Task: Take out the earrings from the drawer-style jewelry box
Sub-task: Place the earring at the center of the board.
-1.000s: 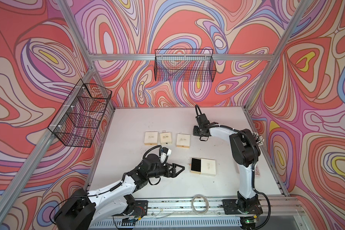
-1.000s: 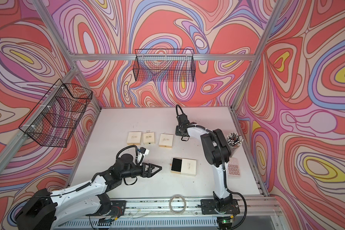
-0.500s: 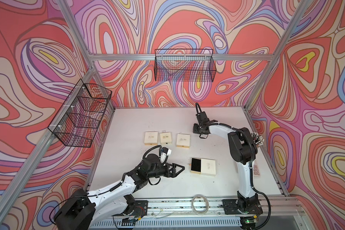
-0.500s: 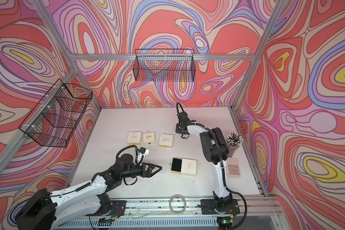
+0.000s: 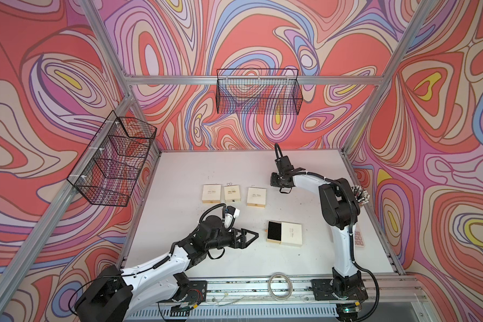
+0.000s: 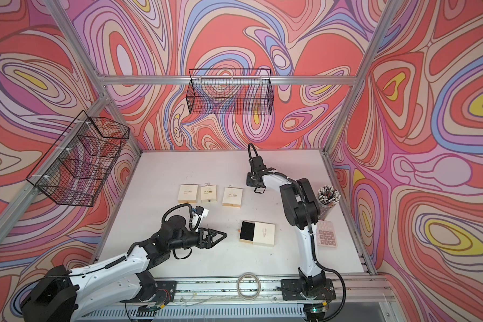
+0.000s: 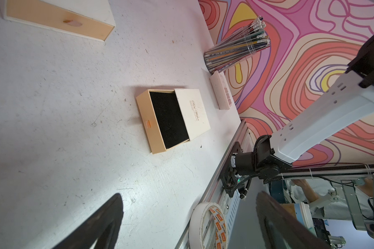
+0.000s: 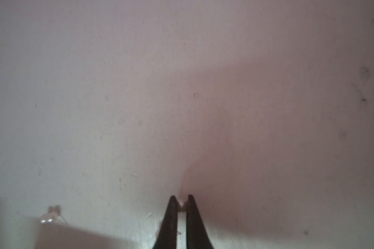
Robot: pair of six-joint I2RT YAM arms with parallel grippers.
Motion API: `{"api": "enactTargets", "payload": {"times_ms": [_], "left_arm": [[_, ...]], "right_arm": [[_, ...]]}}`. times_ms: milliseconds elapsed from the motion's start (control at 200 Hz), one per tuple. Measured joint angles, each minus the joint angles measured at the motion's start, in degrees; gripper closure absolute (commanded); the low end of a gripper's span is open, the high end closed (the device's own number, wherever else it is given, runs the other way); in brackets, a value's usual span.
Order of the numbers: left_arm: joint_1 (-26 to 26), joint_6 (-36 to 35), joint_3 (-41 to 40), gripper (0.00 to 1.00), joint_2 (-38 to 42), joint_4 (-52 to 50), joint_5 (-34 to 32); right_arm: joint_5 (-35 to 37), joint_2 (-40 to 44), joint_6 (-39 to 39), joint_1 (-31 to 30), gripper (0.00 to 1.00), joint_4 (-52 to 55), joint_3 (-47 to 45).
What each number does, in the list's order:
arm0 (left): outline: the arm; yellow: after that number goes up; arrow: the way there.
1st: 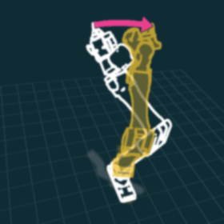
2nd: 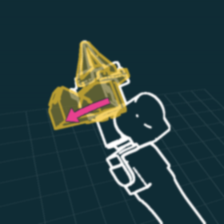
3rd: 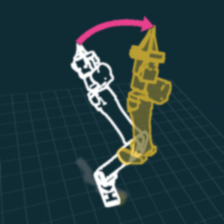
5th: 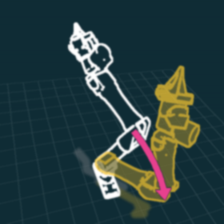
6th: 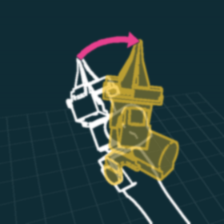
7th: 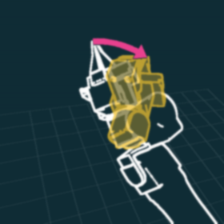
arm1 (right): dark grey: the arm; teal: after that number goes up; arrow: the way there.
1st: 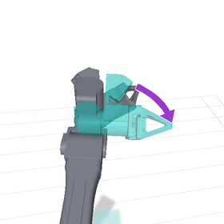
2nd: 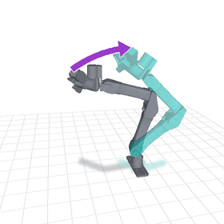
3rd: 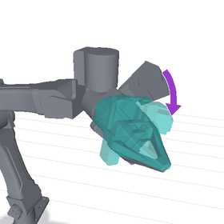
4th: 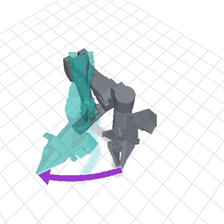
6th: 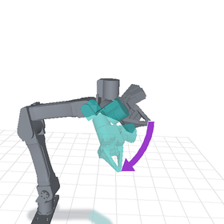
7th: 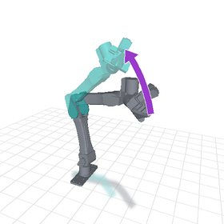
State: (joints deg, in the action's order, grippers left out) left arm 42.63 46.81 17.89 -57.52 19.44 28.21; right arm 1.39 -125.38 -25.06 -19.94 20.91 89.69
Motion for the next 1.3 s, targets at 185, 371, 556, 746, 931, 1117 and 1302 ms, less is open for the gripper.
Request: {"api": "enactTargets", "payload": {"times_ms": [185,371,556,746,931,1117,1302], "left_arm": [[0.00,0.04,0.00,0.04,-0.44,0.00,-0.07],[0.00,0.17,0.00,0.04,-1.05,0.04,-0.15],[0.00,0.28,0.00,0.04,-1.97,0.07,-0.15],[0.00,0.37,0.00,0.04,-2.19,0.07,-0.15],[0.00,0.35,0.00,0.04,-2.21,0.07,-0.17],[0.00,-0.72,0.07,0.10,-2.40,-1.07,-0.63],[0.00,-2.60,0.96,0.22,-2.64,-3.96,-1.07]], "right_arm": [[-0.48,-0.46,0.13,0.11,0.89,0.33,0.22],[-0.92,-0.52,0.17,0.11,0.87,0.42,0.35],[-1.38,-0.52,0.24,0.15,0.85,0.44,0.42],[-1.75,-0.52,0.44,0.17,0.81,0.76,0.66],[-2.32,-0.52,0.57,0.35,0.75,1.99,1.20],[-2.56,-0.52,0.83,0.44,0.68,3.50,2.01],[-2.82,0.48,1.03,0.44,0.65,4.92,2.45]]}}
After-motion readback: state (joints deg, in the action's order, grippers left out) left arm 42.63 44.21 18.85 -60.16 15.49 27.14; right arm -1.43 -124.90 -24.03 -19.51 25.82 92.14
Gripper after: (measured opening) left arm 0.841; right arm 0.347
